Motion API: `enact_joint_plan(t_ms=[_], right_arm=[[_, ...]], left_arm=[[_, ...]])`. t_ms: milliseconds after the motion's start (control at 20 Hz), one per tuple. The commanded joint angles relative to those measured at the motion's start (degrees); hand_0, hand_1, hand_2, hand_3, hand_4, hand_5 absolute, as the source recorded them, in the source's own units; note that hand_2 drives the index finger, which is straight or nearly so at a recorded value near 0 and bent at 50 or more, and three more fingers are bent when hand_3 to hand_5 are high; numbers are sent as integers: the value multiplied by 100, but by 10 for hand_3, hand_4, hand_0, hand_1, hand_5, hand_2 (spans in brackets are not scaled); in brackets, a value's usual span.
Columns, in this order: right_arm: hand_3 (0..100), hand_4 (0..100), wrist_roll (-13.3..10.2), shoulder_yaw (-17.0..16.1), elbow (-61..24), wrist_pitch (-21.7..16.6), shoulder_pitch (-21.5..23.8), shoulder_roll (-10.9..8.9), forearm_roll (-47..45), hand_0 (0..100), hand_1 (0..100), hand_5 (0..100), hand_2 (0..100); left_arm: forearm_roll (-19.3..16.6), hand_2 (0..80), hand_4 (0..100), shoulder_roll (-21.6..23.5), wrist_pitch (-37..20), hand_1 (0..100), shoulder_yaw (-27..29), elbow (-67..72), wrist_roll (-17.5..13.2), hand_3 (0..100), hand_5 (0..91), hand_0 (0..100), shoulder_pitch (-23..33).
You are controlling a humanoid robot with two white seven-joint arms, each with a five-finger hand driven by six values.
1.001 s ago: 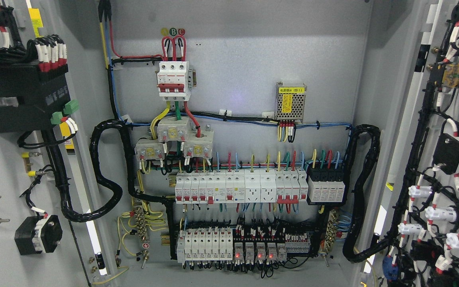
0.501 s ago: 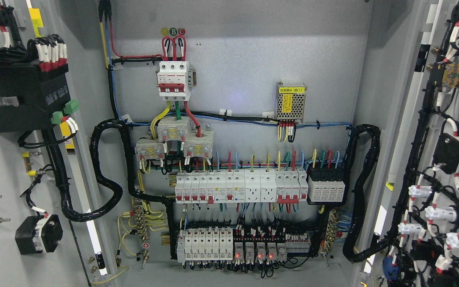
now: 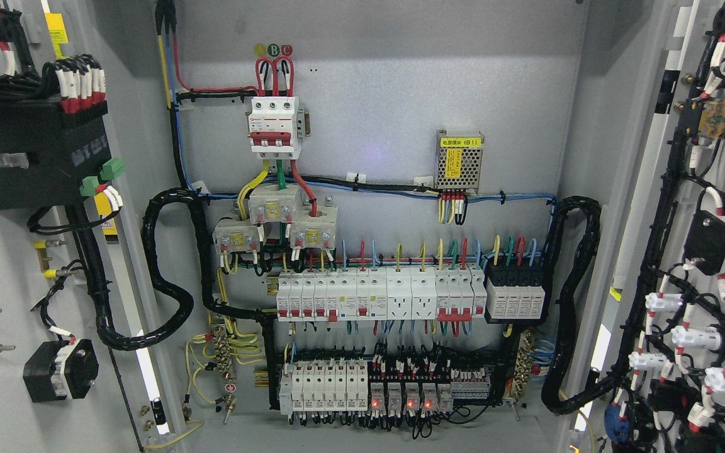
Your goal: Open door with both hands
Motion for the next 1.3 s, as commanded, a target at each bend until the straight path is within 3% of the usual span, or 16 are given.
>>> enact_joint_plan(t_ms=[0, 501, 701, 851, 1101, 1252], right_arm=[[0, 0, 1, 196, 48, 21, -145, 25, -320, 0, 500, 0, 40], [0, 0, -7, 275, 145, 197, -339, 25, -329, 0, 500, 0, 40], [0, 0, -7, 135, 66, 232, -251, 25, -303, 0, 500, 0, 40], [0, 0, -7, -242, 162, 276, -155, 25, -251, 0, 500, 0, 40], [0, 0, -7, -1323, 276, 539, 249, -18, -207, 0, 500, 0, 40], [0, 0, -8, -1745, 285, 470, 469, -36, 423, 0, 500, 0, 40]], left_arm=[[-1, 0, 0, 44, -3, 556, 2, -34, -4, 0, 0, 120, 79], [8, 0, 0, 44, -3, 556, 2, -34, -13, 0, 0, 120, 79], [8, 0, 0, 53, -12, 556, 2, -43, -13, 0, 0, 120, 70], [8, 0, 0, 62, -21, 556, -16, -52, -13, 0, 0, 120, -61], [-1, 0, 0, 71, -30, 556, -7, -393, -4, 0, 0, 120, -36], [-9, 0, 0, 71, -30, 556, -16, -973, -4, 0, 0, 120, 122]])
